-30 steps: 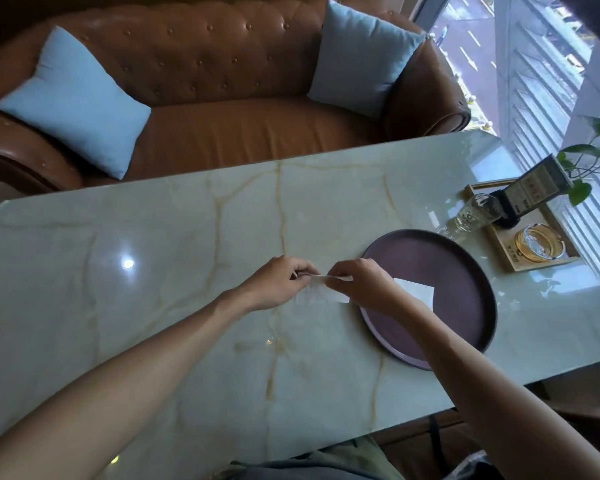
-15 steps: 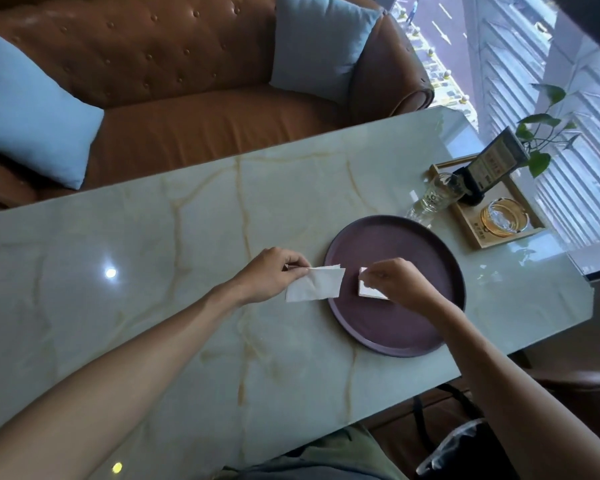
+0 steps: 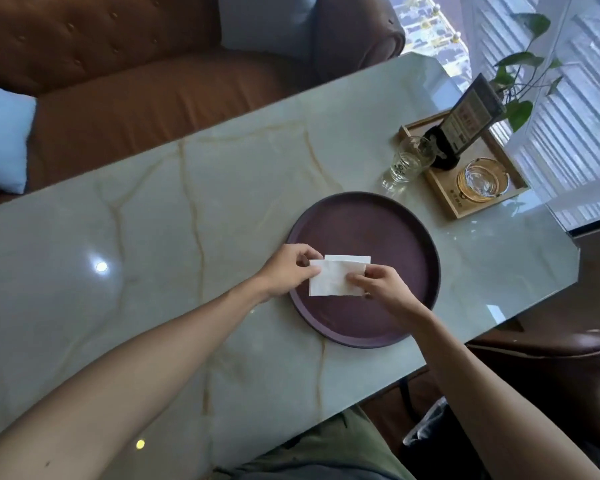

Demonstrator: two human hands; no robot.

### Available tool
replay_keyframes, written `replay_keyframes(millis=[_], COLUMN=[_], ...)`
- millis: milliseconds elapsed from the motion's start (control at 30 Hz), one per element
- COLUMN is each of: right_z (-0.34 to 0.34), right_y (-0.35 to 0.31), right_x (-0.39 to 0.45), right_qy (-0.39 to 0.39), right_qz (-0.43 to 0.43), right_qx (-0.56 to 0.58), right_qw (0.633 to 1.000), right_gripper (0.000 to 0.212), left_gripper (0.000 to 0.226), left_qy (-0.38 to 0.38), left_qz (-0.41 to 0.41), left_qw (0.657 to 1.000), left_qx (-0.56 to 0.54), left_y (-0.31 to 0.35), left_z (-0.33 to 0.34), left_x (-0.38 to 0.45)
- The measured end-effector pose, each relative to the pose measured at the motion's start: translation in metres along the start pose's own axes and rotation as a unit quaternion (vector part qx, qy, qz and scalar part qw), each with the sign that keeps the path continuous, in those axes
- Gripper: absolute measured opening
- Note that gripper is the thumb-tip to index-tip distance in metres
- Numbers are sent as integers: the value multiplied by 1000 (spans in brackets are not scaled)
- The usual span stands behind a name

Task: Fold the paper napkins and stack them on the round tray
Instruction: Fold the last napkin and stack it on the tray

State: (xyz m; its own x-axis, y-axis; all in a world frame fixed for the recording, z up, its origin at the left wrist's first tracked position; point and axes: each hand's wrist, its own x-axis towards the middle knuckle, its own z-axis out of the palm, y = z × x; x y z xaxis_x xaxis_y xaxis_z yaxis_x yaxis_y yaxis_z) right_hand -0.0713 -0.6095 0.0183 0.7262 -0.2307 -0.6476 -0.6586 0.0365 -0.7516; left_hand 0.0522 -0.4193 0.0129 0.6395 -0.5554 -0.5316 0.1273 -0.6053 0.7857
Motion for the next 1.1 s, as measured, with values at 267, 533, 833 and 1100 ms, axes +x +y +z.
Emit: replay_keyframes(millis=[267, 533, 833, 1100], right_z=[-17, -29, -26, -23], right_y=[28, 43, 45, 46], right_x=[42, 63, 67, 67], right_qy=[94, 135, 142, 154], right_qz=[79, 82, 86, 98], right_qx=[-68, -118, -150, -155], right_qw=[990, 980, 975, 971], right_gripper=[28, 10, 12, 14], left_gripper=[23, 44, 48, 44], left_qy=[122, 117, 134, 136], left_qz=[-89, -94, -91, -95], left_qw=[987, 988, 985, 983], left_qx=[-49, 29, 60, 76], left_y=[-15, -16, -23, -30], left_z=[53, 70, 75, 71], left_x=[52, 67, 69, 68])
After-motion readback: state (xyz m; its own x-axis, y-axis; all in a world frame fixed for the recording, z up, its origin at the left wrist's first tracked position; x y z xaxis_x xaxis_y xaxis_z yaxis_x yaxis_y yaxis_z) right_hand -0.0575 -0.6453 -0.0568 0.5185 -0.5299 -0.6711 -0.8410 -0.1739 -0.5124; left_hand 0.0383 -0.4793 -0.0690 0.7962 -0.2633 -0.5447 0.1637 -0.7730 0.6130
